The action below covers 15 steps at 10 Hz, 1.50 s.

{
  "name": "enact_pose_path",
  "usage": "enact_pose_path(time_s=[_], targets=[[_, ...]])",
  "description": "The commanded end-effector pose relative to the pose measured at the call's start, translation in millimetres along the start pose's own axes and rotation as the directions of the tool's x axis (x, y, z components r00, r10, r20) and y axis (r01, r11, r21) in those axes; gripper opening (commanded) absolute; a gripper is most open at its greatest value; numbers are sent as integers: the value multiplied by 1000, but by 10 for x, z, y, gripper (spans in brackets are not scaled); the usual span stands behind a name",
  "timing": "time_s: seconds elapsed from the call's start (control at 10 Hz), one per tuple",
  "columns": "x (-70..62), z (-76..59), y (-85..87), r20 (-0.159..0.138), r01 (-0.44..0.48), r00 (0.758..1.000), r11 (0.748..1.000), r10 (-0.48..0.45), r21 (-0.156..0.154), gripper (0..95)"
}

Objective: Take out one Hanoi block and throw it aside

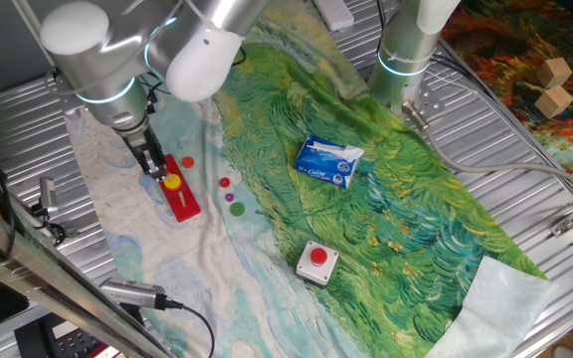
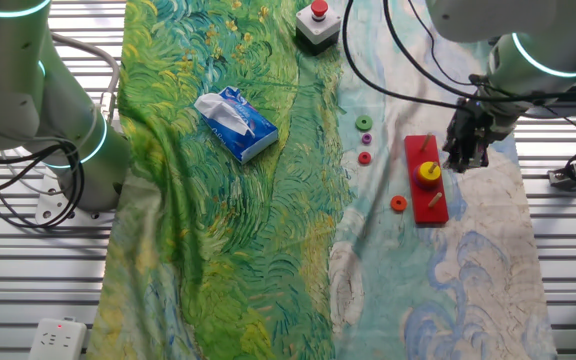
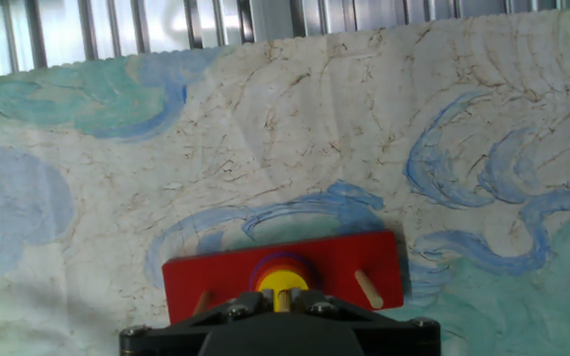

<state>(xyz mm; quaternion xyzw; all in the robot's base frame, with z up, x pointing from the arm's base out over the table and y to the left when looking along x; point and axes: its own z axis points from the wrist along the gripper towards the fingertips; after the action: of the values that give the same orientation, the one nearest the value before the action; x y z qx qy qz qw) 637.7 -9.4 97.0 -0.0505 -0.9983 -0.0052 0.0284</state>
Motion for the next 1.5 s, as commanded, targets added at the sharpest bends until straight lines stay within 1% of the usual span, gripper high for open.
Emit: enact_pose_path(time_s=[0.1, 0.3, 1.0, 1.3, 1.5], targets=[[0, 66, -9, 2, -2, 1000, 1000, 2, 3, 380], [-1, 166, -16, 4, 0, 1000, 1000, 0, 1, 380], [10, 356, -13, 22, 12, 1000, 1000, -13, 2, 380], [23, 454, -10, 40, 17, 999, 1000, -17, 0, 380], [31, 494, -1, 49, 18, 999, 1000, -18, 0, 380]])
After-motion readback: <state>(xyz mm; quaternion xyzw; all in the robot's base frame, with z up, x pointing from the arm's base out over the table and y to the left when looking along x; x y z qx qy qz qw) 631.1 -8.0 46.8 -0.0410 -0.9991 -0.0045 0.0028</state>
